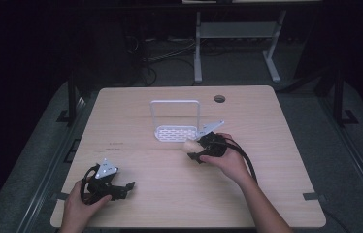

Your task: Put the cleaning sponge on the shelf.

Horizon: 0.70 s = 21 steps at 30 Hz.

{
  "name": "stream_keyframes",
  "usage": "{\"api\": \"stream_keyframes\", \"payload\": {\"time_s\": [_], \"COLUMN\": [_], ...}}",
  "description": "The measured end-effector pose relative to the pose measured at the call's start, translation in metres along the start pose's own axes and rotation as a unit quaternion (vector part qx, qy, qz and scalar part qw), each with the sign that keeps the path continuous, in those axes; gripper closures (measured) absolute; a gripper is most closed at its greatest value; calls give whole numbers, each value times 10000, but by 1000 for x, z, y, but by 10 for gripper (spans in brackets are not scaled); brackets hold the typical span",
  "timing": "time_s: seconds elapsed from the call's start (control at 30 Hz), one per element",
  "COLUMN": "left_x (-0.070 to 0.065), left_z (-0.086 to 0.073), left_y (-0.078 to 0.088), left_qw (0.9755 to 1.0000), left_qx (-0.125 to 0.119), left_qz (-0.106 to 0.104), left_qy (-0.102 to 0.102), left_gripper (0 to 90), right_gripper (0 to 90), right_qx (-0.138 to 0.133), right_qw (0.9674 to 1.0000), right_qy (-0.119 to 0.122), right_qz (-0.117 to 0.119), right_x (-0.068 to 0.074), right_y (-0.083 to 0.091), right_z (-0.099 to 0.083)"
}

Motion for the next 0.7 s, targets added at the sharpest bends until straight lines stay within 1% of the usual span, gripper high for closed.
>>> {"api": "stream_keyframes", "payload": {"time_s": [0.07, 0.1, 0.17, 0.2, 0.27, 0.33, 0.37, 0.5, 0.53, 0.7], "left_x": [0, 0, 0, 0, 0, 0, 0, 0, 0, 0], "left_z": [0, 0, 0, 0, 0, 0, 0, 0, 0, 0], "left_y": [0, 0, 0, 0, 0, 0, 0, 0, 0, 0], "left_qw": [10000, 10000, 10000, 10000, 10000, 10000, 10000, 10000, 10000, 10000], "left_qx": [-4, 0, 1, -2, -5, -6, -1, -6, -5, -4], "left_qz": [-2, -1, -2, -1, -2, -2, -1, -1, -2, -2], "left_qy": [1, 1, 2, 2, 3, 3, 1, 3, 2, 2], "left_gripper": [128, 128, 128, 127, 127, 128, 128, 128, 128, 128], "right_gripper": [389, 389, 389, 389, 389, 389, 389, 389, 389, 389], "right_qx": [-23, -53, -48, -63, -65, -68, -53, -39, -56, -35], "right_qw": [10000, 10000, 10000, 9999, 9999, 9999, 9999, 9999, 9998, 9997], "right_qy": [-6, -46, -18, -80, -73, -93, -66, -107, -151, -150], "right_qz": [-15, -8, -25, -23, -26, -65, -92, -91, -85, -164], "right_x": [-1, -1, -2, -2, -3, -4, -5, -7, -7, -11], "right_y": [-1, -2, -4, -6, -7, -9, -10, -15, -16, -22], "right_z": [3, 5, 7, 10, 10, 13, 14, 19, 20, 27]}}
Point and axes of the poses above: each handheld gripper's, and its own axes: y roughly backward along the jaws, z roughly out of its top, x roughly to its left, the point moved 7 cm from there along -y, roughly forward along the jaws, and after that the axes turned 3 degrees about x, right-handed, at the moved point
